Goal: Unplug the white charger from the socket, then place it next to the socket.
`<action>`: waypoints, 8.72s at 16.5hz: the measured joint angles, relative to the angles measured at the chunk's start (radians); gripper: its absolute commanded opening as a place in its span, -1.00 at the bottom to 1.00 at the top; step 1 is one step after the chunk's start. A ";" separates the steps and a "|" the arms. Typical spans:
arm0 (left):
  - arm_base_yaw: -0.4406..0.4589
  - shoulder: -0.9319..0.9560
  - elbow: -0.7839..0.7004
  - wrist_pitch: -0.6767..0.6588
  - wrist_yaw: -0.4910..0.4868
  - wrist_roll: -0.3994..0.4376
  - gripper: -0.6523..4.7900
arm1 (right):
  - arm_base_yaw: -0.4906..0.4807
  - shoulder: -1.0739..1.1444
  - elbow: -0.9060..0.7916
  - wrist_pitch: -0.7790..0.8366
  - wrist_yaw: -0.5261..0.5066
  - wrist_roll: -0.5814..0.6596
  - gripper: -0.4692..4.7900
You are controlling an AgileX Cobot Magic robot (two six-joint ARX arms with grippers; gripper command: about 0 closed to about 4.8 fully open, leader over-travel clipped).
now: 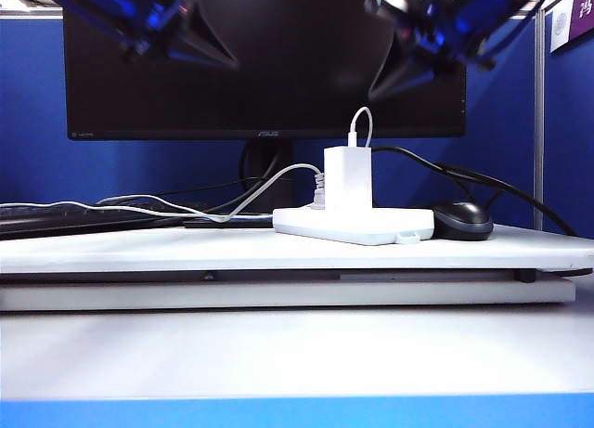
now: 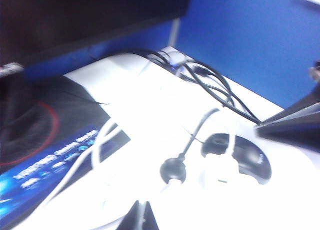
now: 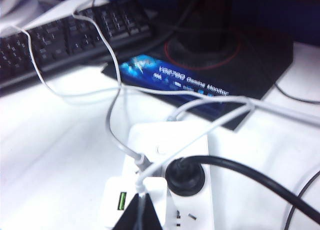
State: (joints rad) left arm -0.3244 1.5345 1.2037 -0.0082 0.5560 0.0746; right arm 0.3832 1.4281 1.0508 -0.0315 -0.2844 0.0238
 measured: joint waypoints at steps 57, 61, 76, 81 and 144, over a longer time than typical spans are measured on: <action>-0.180 0.368 0.108 -0.023 -0.132 0.518 -0.78 | 0.056 0.125 -0.010 -0.100 -0.047 -0.180 -0.48; -0.181 0.377 0.116 -0.051 -0.130 0.480 -0.78 | 0.056 0.125 -0.010 -0.100 -0.049 -0.182 -0.48; -0.211 0.426 0.175 -0.071 -0.138 0.353 -0.78 | 0.056 0.115 -0.015 -0.082 -0.041 -0.145 -0.76; -0.211 0.426 0.176 -0.075 -0.130 0.349 -0.78 | 0.056 0.106 -0.023 -0.077 -0.039 -0.145 -0.77; -0.205 0.476 0.200 -0.007 -0.066 0.378 -0.78 | 0.046 0.067 -0.038 0.069 0.011 -0.095 -0.78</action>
State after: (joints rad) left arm -0.5293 2.0106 1.4033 -0.0151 0.4896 0.4522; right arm 0.4290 1.4948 1.0126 0.0372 -0.2729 -0.0715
